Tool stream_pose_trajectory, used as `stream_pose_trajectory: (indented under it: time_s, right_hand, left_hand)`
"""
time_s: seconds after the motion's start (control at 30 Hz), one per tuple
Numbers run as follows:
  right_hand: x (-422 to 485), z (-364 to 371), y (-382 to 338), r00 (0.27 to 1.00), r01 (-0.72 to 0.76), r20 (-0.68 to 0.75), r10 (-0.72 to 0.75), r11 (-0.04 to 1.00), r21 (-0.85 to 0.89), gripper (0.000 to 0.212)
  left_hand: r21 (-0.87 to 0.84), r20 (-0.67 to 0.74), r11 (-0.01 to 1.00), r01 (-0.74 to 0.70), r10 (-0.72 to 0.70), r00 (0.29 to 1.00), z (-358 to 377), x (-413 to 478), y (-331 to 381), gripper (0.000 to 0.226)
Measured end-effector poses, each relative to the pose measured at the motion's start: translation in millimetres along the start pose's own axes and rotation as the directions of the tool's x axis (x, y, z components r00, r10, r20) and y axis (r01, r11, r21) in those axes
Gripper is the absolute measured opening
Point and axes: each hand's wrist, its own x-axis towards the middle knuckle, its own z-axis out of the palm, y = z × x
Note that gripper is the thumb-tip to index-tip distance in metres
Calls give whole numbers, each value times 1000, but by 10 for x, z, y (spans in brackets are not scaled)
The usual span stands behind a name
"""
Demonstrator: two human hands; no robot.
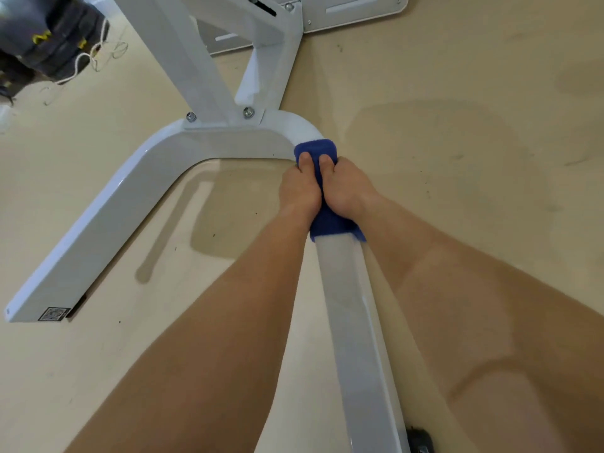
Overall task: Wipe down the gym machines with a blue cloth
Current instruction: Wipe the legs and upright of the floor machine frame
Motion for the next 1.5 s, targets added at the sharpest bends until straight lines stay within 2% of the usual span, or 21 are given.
stream_pose_trajectory:
  time_s: [0.13, 0.33, 0.43, 0.53, 0.63, 0.7, 0.77, 0.87, 0.97, 1.07, 1.17, 1.33, 1.5]
  right_hand:
    - [-3, 13, 17, 1000, -10, 9, 10, 1000, 19, 51]
    - [-718, 50, 307, 999, -24, 47, 19, 995, 93, 40]
    - [-1079, 57, 395, 994, -60, 98, 55, 997, 47, 40]
    - [-1110, -24, 328, 979, -108, 173, 104, 994, 10, 46]
    - [-993, -132, 247, 953, -111, 265, 146, 984, -143, 53]
    - [-962, -142, 173, 956, -96, 252, 153, 970, -223, 53]
    - [-949, -123, 127, 965, -99, 215, 148, 969, -226, 53]
    - [-924, -78, 169, 972, -119, 178, 156, 972, -201, 53]
    - [-855, -18, 255, 988, -90, 111, 110, 981, -174, 50]
    - [-727, -21, 287, 998, -18, 62, 23, 996, -86, 44]
    - [-548, -74, 272, 996, 20, 89, -22, 1000, 23, 40]
    - [-227, -34, 187, 992, 27, 115, -49, 982, 185, 39]
    - [239, -34, 25, 993, 32, 104, -50, 985, 168, 42]
  left_hand:
    - [-15, 21, 999, -33, 33, 999, -9, -9, -33, 47]
    - [0, 26, 1000, -30, 30, 999, -41, -811, -347, 44]
    - [-6, 62, 998, 62, -61, 996, -75, -1168, -475, 44]
    - [-6, 85, 997, 82, -81, 993, -121, -1207, -476, 46]
    - [51, 104, 998, 26, -31, 994, -158, -1039, -489, 48]
    - [73, 136, 997, -27, 17, 991, -205, -932, -473, 49]
    - [95, 162, 995, -43, 27, 986, -226, -877, -408, 48]
    - [165, 211, 985, -43, 7, 977, -231, -856, -326, 42]
    - [184, 172, 982, -45, 13, 985, -222, -797, -338, 40]
    - [132, 112, 989, -64, 50, 993, -158, -695, -292, 41]
    - [76, 42, 994, -76, 73, 996, -95, -464, -178, 38]
    - [18, 19, 997, -70, 69, 997, -51, -203, -43, 36]
    - [-26, 19, 1000, 2, -1, 1000, -8, 62, 92, 42]
